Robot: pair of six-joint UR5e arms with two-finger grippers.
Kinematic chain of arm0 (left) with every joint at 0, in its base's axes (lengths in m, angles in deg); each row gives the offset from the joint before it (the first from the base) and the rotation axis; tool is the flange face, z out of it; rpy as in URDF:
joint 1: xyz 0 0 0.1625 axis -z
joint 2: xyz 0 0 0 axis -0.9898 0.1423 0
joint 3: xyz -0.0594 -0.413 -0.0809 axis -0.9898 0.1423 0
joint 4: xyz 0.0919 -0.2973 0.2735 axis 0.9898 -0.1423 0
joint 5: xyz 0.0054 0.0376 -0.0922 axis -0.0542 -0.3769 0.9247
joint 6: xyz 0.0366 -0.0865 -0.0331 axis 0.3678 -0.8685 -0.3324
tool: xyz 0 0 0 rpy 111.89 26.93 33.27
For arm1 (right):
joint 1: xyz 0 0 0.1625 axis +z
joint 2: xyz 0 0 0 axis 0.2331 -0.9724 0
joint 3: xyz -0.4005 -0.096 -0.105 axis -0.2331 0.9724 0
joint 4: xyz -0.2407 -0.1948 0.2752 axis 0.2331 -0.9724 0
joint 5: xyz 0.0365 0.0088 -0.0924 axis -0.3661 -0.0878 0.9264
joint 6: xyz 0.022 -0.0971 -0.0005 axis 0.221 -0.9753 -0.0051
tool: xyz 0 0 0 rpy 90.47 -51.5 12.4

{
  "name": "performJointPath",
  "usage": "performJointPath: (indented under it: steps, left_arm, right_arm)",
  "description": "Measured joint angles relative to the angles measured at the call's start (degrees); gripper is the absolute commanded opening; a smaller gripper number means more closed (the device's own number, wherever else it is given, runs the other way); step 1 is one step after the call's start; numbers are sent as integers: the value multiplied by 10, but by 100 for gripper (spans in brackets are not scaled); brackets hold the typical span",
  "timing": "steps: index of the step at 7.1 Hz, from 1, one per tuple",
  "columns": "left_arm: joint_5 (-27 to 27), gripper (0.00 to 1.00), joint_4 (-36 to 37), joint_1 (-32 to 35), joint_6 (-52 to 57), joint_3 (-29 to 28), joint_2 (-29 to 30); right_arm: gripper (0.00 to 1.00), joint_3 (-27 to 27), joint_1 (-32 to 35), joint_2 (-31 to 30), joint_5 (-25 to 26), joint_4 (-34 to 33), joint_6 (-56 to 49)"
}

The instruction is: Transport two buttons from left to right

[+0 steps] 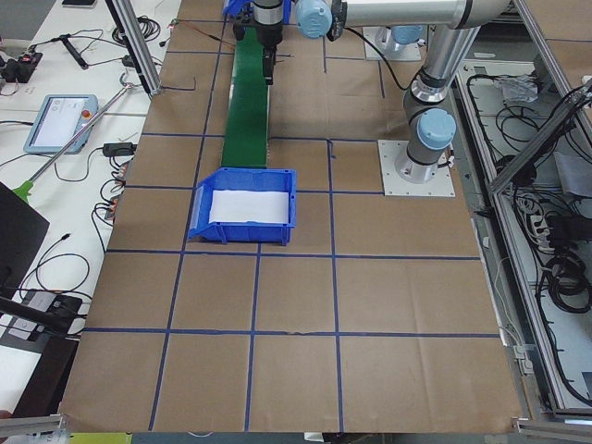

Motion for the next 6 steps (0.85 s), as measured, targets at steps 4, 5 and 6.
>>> performJointPath:
  steps: [4,5,6]
  left_arm:
    - [0,100,0,0,0,0,0]
    - [0,100,0,0,0,0,1]
    - [0,100,0,0,0,0,1]
  right_arm:
    - [100,-3,1,2,-4,3,6]
    - [100,-5,1,5,-4,3,3]
    - [100,-6,1,6,-4,3,2]
